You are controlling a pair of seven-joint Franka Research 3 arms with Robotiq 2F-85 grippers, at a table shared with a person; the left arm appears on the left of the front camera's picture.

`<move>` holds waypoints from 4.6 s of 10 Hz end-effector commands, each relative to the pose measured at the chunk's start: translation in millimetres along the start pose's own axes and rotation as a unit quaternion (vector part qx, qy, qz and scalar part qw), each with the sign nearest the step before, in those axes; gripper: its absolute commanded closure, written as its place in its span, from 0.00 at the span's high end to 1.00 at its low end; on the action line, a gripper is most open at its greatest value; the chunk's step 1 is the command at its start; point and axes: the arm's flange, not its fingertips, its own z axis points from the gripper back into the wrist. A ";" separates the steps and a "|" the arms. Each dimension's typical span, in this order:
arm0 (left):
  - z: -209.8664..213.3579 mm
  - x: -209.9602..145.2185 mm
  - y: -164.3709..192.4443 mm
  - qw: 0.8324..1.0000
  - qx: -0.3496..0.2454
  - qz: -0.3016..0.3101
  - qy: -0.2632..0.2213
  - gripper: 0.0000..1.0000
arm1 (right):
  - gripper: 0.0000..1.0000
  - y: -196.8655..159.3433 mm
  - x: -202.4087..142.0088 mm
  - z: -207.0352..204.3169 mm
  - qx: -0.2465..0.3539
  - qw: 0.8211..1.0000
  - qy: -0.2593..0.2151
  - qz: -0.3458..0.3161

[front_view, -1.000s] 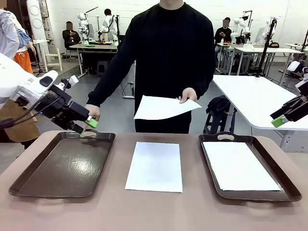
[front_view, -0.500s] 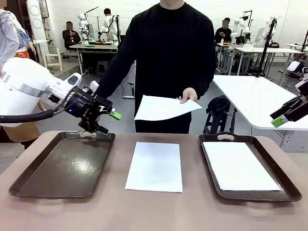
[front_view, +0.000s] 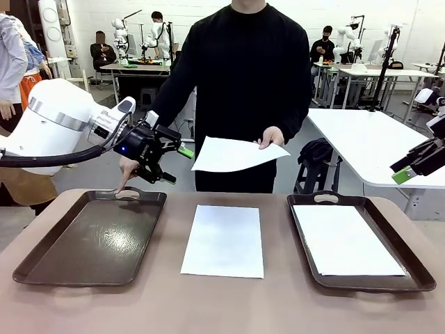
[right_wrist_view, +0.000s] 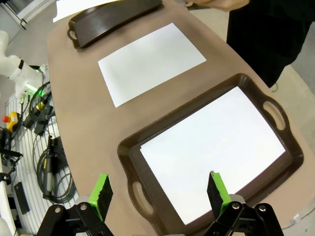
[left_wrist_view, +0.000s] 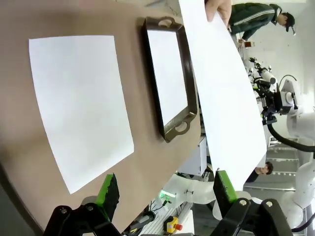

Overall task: Sort the A4 documents.
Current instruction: Receive the A4 Paper.

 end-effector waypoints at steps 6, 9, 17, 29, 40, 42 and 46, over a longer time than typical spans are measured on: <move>-16.3 11.9 -8.1 0.997 -0.056 0.059 0.012 1.00 | 1.00 -0.3 0.8 -0.9 -0.005 1.000 0.001 0.001; -31.2 15.9 -10.9 0.992 -0.102 0.067 0.016 1.00 | 1.00 -0.3 0.8 -0.9 -0.005 1.000 0.001 0.001; -62.3 39.4 -7.3 0.987 -0.157 0.045 0.003 1.00 | 1.00 -0.3 0.8 -0.9 -0.005 1.000 0.001 0.001; -58.8 51.9 2.8 0.984 -0.178 0.006 -0.021 0.56 | 1.00 -0.3 0.8 -0.9 -0.005 1.000 0.001 0.001; -54.9 46.8 0.5 0.985 -0.173 0.016 -0.025 0.00 | 1.00 -0.3 0.8 -0.9 -0.005 1.000 0.001 0.001; -56.0 48.7 0.6 0.986 -0.164 0.013 -0.017 0.00 | 1.00 -0.3 0.8 -0.9 -0.005 1.000 0.001 0.001; -56.0 48.7 0.6 0.986 -0.164 0.013 -0.017 0.00 | 1.00 -0.3 0.8 -0.9 -0.005 1.000 0.001 0.001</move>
